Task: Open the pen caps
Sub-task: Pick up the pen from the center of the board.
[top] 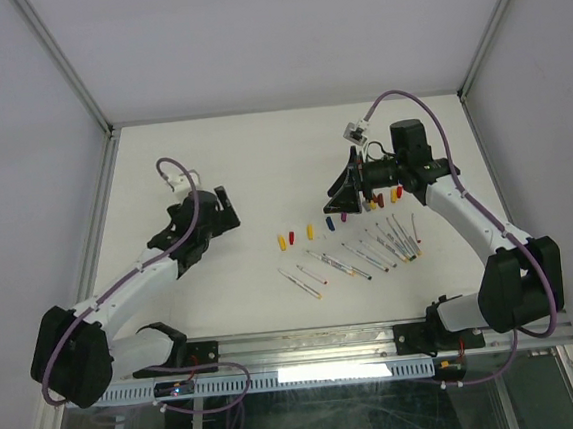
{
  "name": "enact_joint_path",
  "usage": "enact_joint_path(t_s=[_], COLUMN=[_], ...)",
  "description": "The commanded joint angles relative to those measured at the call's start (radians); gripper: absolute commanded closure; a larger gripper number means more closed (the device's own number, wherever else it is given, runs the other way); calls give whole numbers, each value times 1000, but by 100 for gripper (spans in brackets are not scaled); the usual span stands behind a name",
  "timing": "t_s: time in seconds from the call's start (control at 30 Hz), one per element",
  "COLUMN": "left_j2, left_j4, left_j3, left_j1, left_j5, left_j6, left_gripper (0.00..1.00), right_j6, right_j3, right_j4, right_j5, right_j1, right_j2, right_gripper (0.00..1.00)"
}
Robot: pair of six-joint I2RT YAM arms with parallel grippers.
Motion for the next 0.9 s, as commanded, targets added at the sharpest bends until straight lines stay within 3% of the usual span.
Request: enact_joint_path(t_s=[0.0, 0.13, 0.23, 0.47, 0.87], left_j2=[-98, -98, -48, 118, 297], left_j4=[112, 145, 182, 199, 185], left_j3=[-63, -72, -73, -20, 49], left_j1=[134, 279, 353, 445, 481], left_j5=[38, 107, 166, 267, 335], left_j6=[161, 200, 201, 214, 241], left_gripper=[9, 15, 26, 52, 63], right_j6=[-7, -6, -6, -7, -13], right_j3=[-4, -5, -5, -7, -5], right_j4=[39, 41, 40, 42, 35], right_j5=[-27, -32, -29, -26, -28], right_j1=[-7, -7, -8, -8, -7], right_j2=[-22, -13, -7, 6, 23], right_gripper=[19, 19, 19, 19, 19])
